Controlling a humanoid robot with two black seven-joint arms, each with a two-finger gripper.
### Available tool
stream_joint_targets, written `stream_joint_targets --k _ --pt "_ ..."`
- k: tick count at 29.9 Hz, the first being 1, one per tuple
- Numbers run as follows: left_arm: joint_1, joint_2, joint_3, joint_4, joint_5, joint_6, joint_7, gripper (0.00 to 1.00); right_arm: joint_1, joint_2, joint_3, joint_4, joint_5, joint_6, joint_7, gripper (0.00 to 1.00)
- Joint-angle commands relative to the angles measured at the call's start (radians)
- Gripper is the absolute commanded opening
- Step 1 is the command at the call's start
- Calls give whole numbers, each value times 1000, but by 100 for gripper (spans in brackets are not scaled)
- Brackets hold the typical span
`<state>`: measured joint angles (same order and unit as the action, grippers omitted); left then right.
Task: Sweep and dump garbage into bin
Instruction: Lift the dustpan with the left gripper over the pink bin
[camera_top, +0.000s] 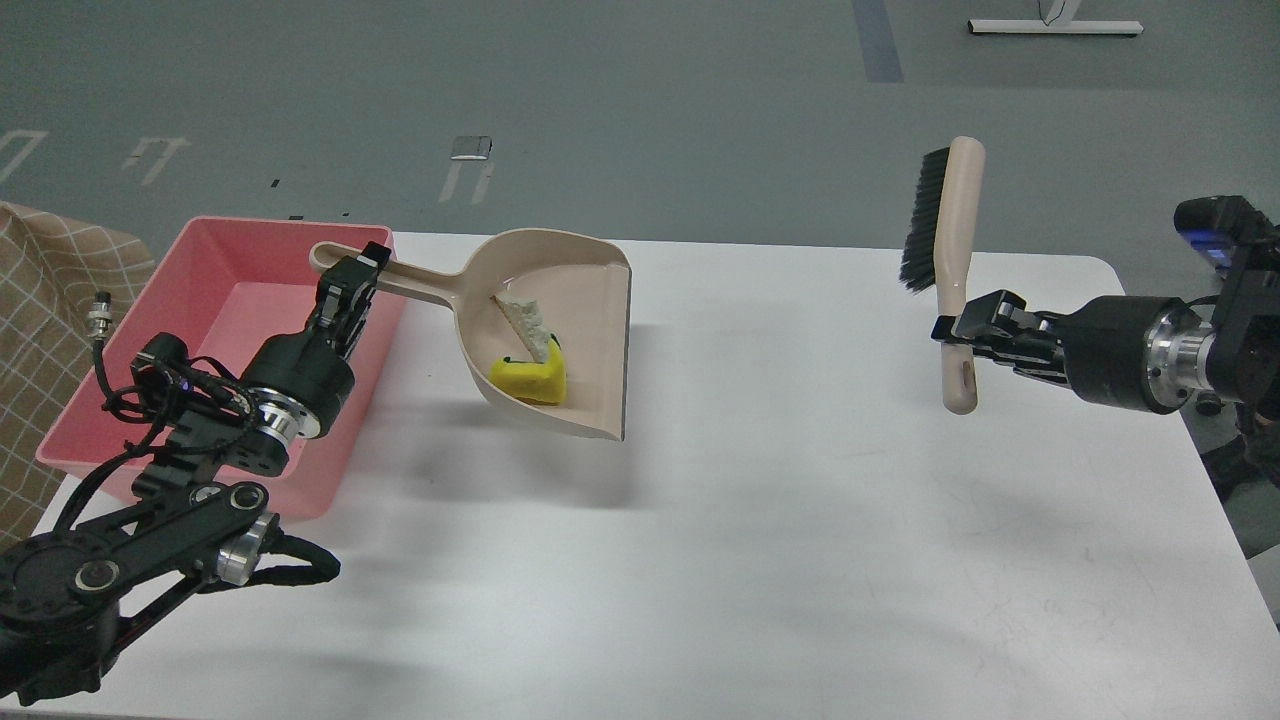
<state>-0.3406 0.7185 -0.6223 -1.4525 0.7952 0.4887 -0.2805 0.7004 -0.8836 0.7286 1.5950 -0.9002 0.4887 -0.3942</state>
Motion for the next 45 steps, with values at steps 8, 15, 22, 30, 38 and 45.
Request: stream_joint_targets --k 8,15,22,30,38,45 --pt "-20 91 -79 -8 -106 -54 0 0 -6 5 0 -3 0 0 0 6" --pt "-18 159 -117 -6 -136 -102 0 0 -7 6 -1 -4 0 0 0 6" --pt "-12 213 -177 11 -218 -208 0 0 -15 8 0 -4 0 0 0 6" --pt "-12 271 -181 76 -252 -272 -14 0 -21 9 0 -7 0 0 0 6" --pt "-3 332 -180 152 -266 -347 -62 0 -22 9 -1 -7 0 0 0 6" --pt "3 387 -178 221 -284 -395 -120 0 -30 11 0 -7 -2 0 0 6"
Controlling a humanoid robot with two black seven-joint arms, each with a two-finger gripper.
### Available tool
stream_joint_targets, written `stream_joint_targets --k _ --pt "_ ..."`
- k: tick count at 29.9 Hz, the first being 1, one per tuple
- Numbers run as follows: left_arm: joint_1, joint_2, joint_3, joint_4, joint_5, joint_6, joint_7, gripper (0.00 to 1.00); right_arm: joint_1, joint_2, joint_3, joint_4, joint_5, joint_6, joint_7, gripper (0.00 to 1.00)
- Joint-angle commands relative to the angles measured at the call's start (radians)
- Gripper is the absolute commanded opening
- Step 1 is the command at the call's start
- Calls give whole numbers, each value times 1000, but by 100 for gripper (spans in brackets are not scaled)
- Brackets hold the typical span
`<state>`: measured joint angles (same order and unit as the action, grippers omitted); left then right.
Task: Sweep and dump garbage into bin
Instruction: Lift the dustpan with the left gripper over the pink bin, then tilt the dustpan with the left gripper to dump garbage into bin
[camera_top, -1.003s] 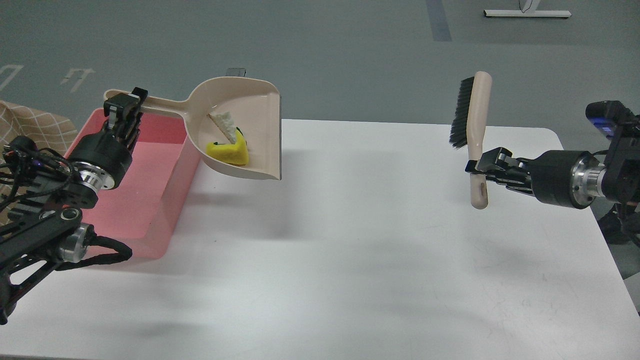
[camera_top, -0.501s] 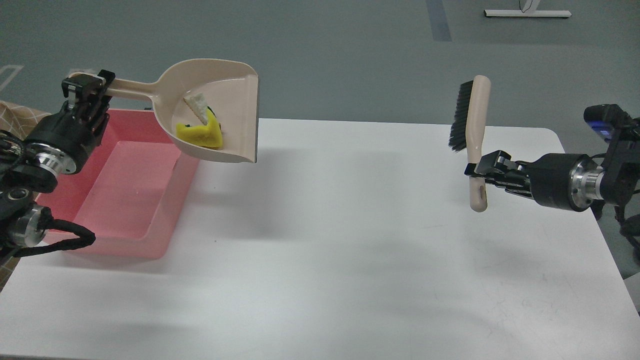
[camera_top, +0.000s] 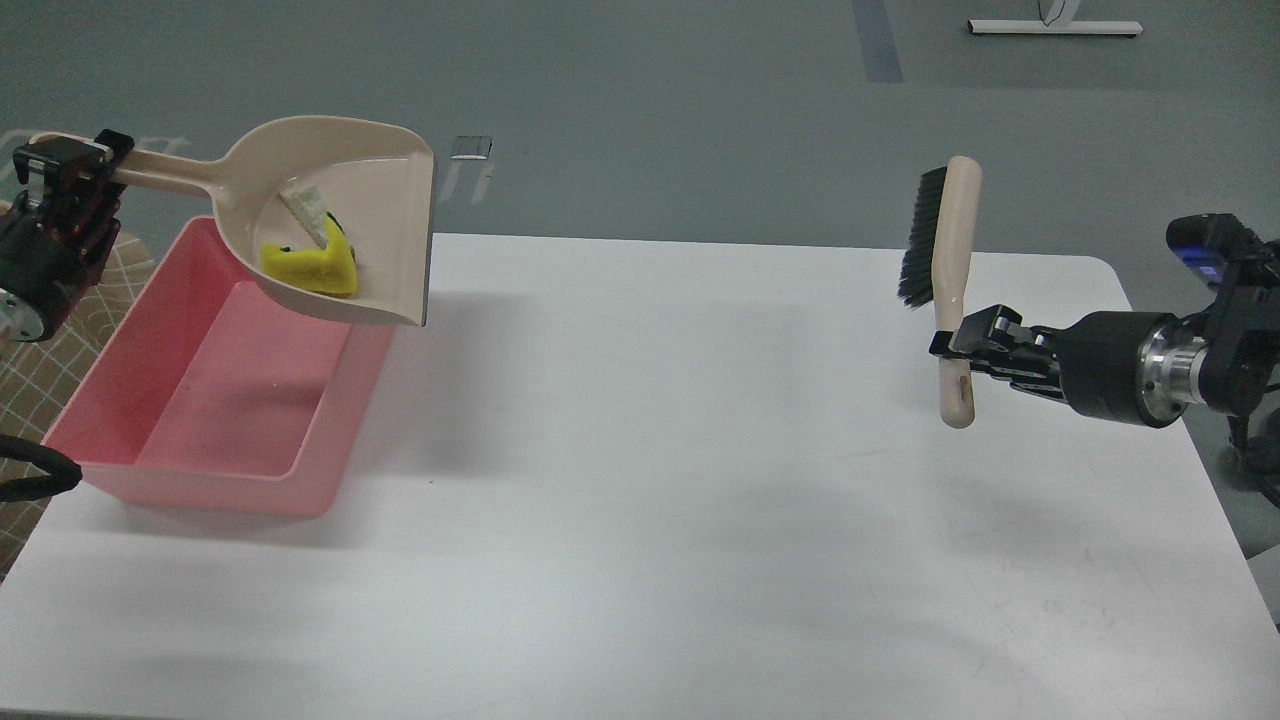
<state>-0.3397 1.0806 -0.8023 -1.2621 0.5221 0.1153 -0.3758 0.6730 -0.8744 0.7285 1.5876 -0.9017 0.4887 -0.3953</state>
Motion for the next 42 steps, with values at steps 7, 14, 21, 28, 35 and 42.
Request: stream_joint_targets --k 7,14,21,28,35,42 --pt "21 50 3 112 -10 -65 -83 0 -3 5 2 0 0 0 0 6" --pt "59 71 17 171 6 -68 -113 0 -7 5 0 0 0 0 0 6" --pt "90 101 21 178 50 -68 -113 0 -7 5 0 0 -2 0 0 6" --pt "97 117 20 191 166 -60 -113 0 -7 6 0 0 0 0 0 6" --pt "96 117 20 201 280 -28 -113 0 -7 6 0 0 0 0 0 6" --pt "93 122 21 201 371 27 -113 0 -9 6 0 0 0 0 0 6"
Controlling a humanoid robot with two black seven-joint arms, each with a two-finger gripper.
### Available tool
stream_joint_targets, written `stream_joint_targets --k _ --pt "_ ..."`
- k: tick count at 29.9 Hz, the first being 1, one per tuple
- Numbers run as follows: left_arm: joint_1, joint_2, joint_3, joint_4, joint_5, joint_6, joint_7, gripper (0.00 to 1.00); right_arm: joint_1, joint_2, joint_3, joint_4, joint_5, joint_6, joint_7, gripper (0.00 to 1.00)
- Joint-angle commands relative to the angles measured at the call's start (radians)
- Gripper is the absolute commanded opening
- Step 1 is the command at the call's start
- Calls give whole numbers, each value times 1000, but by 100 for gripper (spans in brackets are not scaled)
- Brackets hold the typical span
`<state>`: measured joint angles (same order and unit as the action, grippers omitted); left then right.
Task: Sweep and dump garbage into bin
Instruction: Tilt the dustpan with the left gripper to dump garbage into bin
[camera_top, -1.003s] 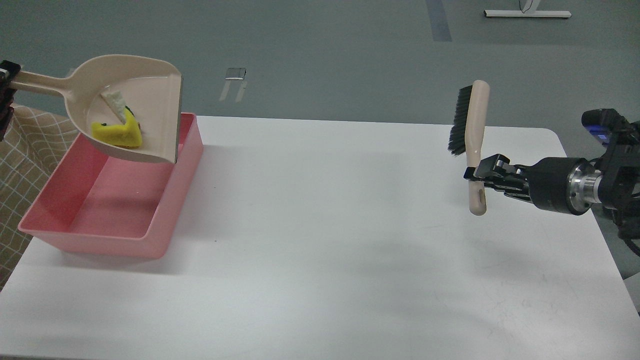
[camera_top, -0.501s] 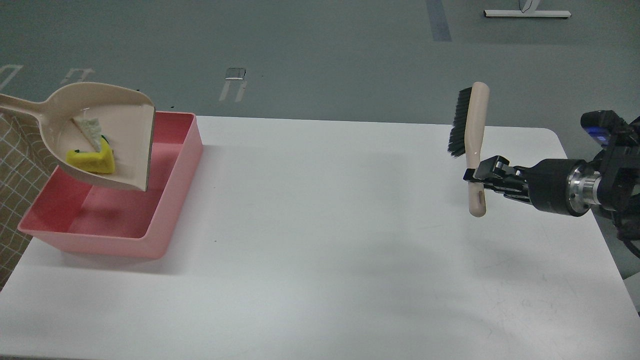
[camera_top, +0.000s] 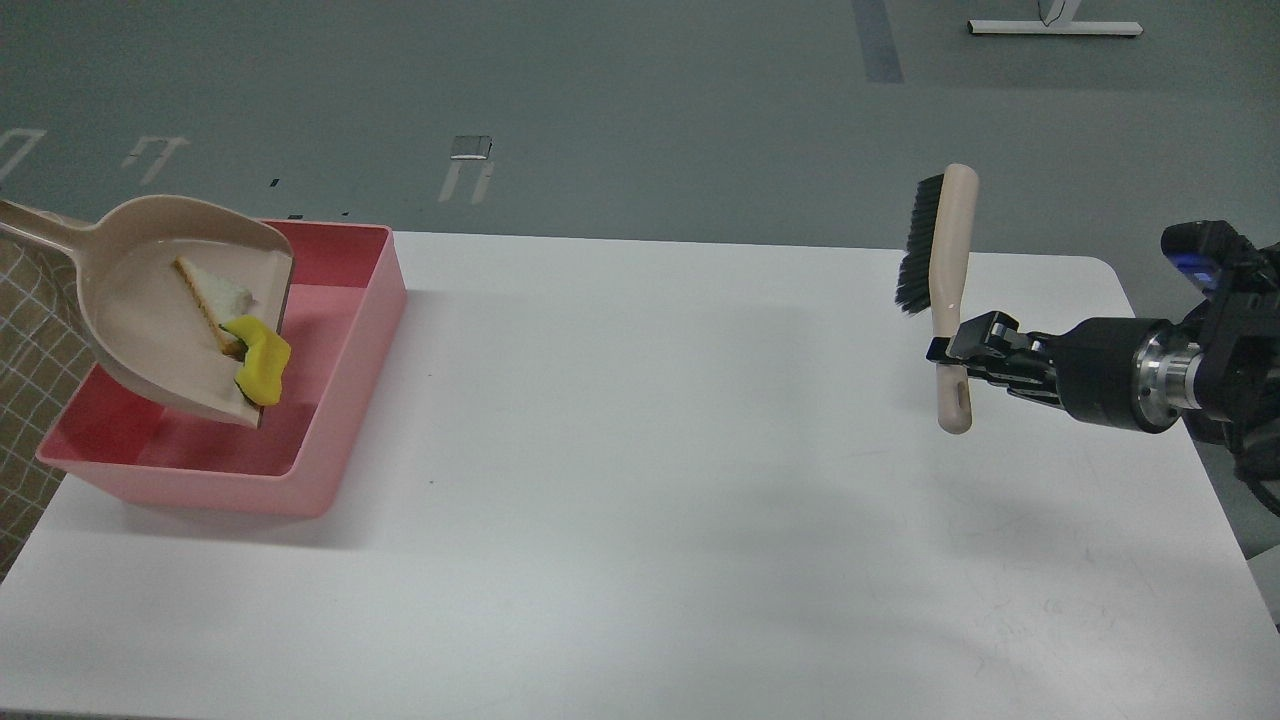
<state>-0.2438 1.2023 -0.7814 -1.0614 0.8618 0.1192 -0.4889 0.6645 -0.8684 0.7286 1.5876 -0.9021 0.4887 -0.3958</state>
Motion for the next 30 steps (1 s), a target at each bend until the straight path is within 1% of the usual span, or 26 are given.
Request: stream_joint_targets --k 1,15,24,28,30 --pt "-3 2 1 0 48 39 0 0 0 0 0 0 0 0 0 6" --pt "-17 40 1 -5 167 126 0 0 -3 6 0 0 -1 0 0 6" --pt "-26 83 -10 -18 169 126 0 0 -3 6 2 0 -1 0 0 6" --pt "-52 79 -19 -20 148 111 0 0 -3 6 2 0 -1 0 0 6" --pt "-54 75 -21 -20 106 86 0 0 -3 6 2 0 -1 0 0 6"
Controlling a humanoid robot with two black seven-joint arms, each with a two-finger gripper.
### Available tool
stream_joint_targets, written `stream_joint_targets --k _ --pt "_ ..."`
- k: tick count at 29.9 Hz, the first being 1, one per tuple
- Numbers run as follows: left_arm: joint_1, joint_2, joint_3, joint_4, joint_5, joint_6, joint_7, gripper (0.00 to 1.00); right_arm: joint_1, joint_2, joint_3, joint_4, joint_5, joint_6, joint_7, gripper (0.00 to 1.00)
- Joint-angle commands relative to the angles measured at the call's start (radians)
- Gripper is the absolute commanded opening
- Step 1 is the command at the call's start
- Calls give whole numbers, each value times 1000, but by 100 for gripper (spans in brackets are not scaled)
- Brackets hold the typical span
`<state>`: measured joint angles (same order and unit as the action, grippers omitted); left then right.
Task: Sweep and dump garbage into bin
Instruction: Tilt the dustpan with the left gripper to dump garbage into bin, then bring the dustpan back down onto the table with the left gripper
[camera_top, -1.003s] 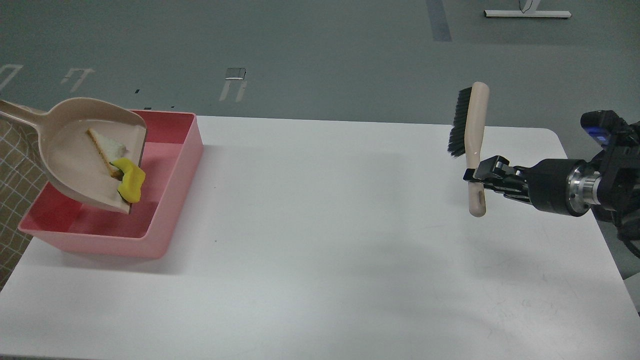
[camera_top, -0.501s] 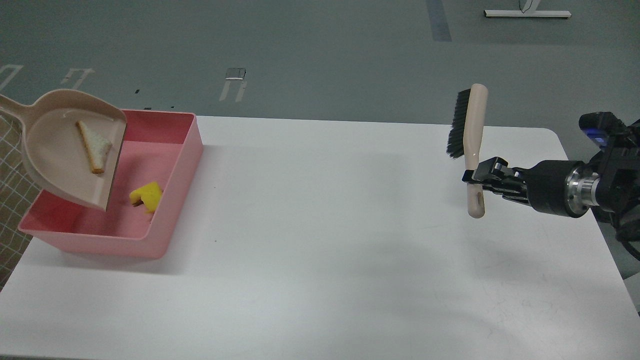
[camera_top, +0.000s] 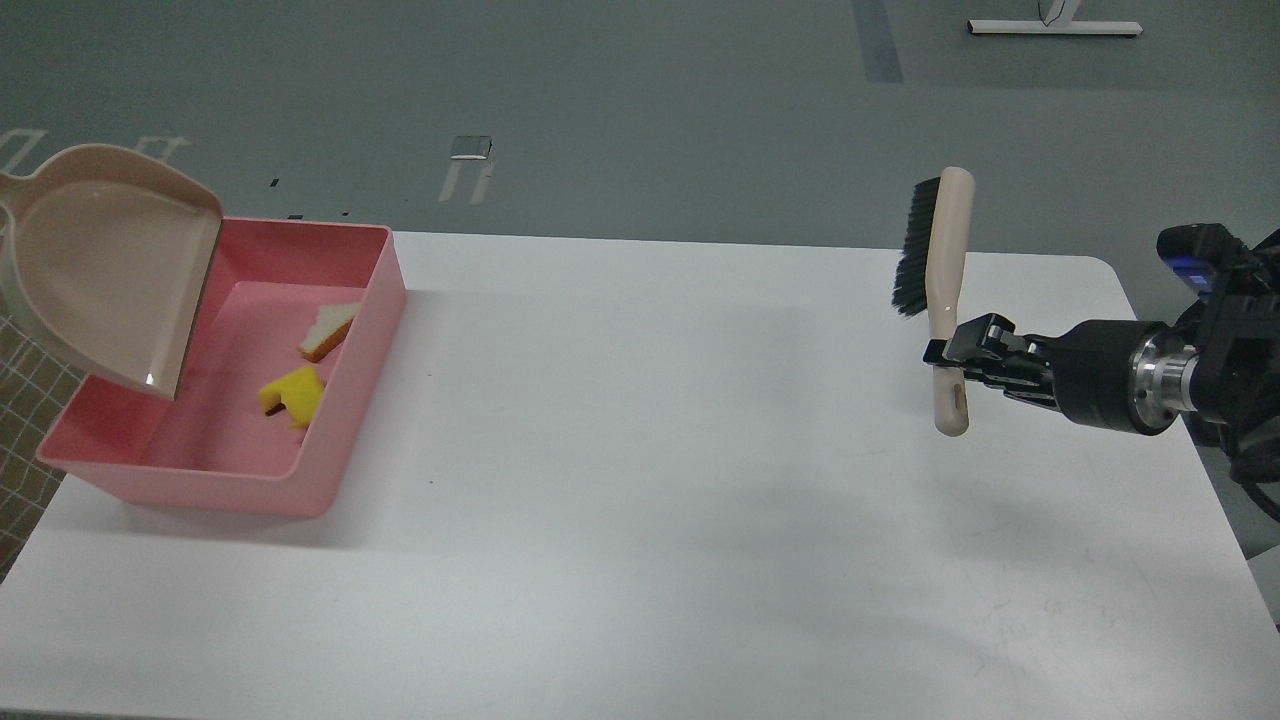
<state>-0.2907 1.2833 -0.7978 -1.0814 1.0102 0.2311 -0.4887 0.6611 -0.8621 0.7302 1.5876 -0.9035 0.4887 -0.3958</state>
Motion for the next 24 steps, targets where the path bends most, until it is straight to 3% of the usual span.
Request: stream_joint_targets --k 1,7,13,16,24 --pt "-10 -4 -4 0 -105 -56 0 0 0 3 0 0 0 0 0 6" --pt "-82 5 -4 0 -355 -287 0 0 0 12 0 0 0 0 -2 6" --pt "-123 -2 -20 -5 -498 -438 0 0 2 17 2 0 0 0 -2 6" --pt "-125 -12 -20 -37 -521 -463 0 0 2 17 2 0 0 0 -2 6" --pt "-122 -77 -11 -167 -521 -435 0 0 6 18 3 0 0 0 -3 6"
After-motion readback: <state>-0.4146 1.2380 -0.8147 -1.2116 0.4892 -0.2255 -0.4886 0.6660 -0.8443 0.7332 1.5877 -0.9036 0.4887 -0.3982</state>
